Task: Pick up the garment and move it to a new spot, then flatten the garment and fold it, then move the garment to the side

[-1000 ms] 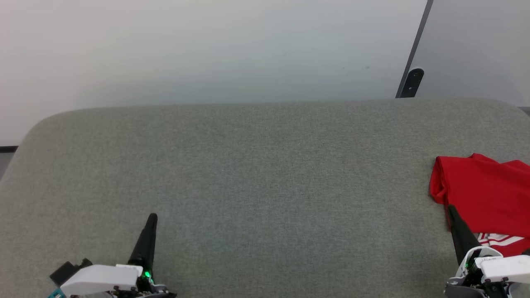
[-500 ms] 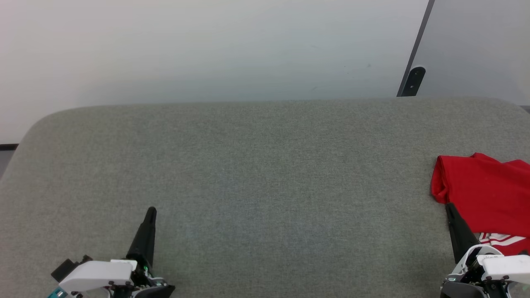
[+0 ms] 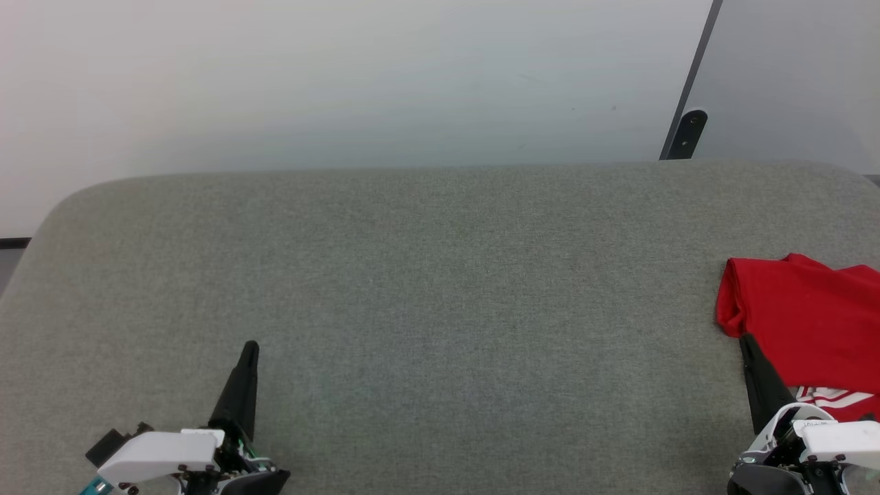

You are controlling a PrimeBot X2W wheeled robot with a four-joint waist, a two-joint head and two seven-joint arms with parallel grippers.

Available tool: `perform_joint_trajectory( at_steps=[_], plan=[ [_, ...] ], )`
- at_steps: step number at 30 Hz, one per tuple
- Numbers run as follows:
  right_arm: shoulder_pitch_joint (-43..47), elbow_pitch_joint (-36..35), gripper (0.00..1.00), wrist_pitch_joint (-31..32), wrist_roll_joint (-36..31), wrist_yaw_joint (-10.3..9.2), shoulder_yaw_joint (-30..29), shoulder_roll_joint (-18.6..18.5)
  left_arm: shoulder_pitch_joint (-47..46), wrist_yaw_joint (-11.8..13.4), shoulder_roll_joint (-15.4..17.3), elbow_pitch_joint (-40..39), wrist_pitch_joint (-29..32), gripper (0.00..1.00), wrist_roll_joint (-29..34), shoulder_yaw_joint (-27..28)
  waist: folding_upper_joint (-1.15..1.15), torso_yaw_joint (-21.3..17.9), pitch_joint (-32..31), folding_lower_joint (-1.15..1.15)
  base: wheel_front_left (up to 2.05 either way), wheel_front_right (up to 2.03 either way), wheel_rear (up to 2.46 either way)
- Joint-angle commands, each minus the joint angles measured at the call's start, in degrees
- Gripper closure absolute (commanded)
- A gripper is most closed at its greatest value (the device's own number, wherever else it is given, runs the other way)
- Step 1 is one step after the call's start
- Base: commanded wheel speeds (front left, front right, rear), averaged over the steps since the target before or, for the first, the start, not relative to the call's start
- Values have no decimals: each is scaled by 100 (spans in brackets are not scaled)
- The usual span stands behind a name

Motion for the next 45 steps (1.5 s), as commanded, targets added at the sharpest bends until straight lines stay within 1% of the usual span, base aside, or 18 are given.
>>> perform_joint_trajectory(
  at_steps=[1,45],
  plan=[
    [-25,4,100,-11,26,-2,-6,13,-50,-43,-8,7,26,100,4,12,0,0,0,0,0,0,0],
    [-25,4,100,-13,28,-2,-4,13,-57,-41,-45,9,64,100,63,67,0,0,0,0,0,0,0]
  ],
)
